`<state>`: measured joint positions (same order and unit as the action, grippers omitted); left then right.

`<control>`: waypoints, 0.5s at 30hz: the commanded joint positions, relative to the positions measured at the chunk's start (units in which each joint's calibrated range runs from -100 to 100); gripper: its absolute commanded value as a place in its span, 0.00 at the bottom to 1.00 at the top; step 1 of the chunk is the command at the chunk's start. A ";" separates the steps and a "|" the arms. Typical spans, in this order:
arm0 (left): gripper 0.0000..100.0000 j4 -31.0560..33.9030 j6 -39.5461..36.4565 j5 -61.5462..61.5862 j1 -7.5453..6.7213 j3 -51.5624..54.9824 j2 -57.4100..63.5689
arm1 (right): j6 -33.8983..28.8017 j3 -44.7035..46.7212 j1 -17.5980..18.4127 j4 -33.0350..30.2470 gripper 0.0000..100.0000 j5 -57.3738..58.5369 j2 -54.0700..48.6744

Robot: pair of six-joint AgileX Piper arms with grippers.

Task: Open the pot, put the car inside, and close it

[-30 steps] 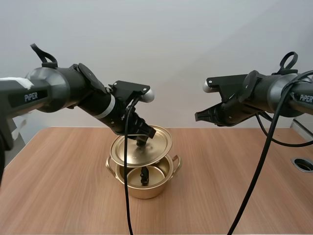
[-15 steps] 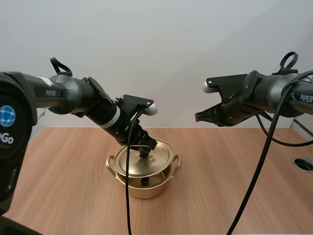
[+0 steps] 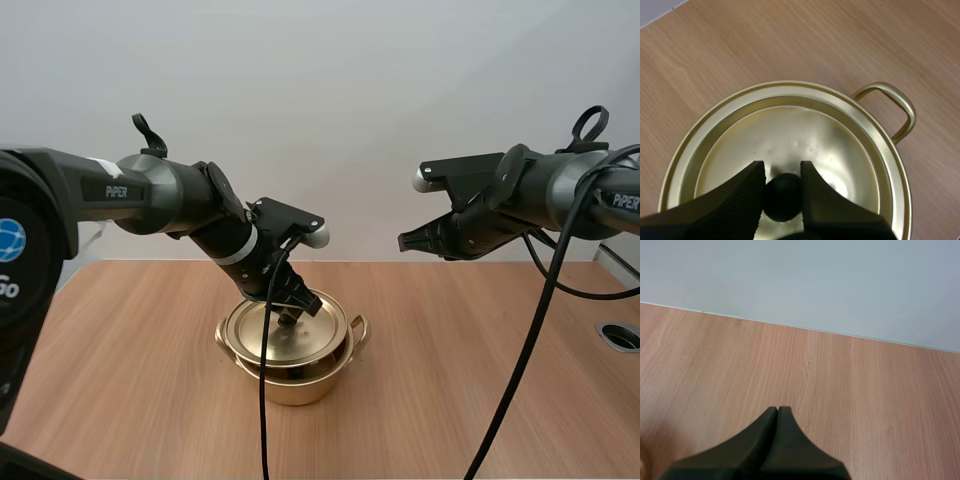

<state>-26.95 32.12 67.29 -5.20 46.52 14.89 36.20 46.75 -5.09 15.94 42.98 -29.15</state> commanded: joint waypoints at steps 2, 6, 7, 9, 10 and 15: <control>0.09 -2.14 1.96 3.25 0.01 -0.02 -0.03 | -0.06 -0.02 0.00 0.03 0.00 -0.26 -0.05; 0.48 -5.37 2.64 4.58 0.01 -0.02 -0.03 | -0.06 -0.02 0.00 0.03 0.00 -0.26 -0.05; 0.56 -5.43 2.54 4.58 0.01 -0.02 -0.03 | -0.06 -0.02 0.00 0.03 0.00 -0.26 -0.05; 0.60 -4.97 1.84 4.17 0.01 -0.02 -0.03 | 0.04 -0.02 0.00 0.03 0.00 -0.27 -0.05; 0.60 -4.74 1.84 4.03 0.01 -0.02 -0.03 | 0.04 -0.02 0.00 0.03 0.00 -0.27 -0.05; 0.60 -3.41 1.09 3.78 0.01 -0.48 0.27 | 0.04 -0.02 0.00 0.03 0.00 -0.27 -0.05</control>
<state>-30.70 33.11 71.24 -5.20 46.52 14.89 36.20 46.75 -5.09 15.94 42.74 -29.15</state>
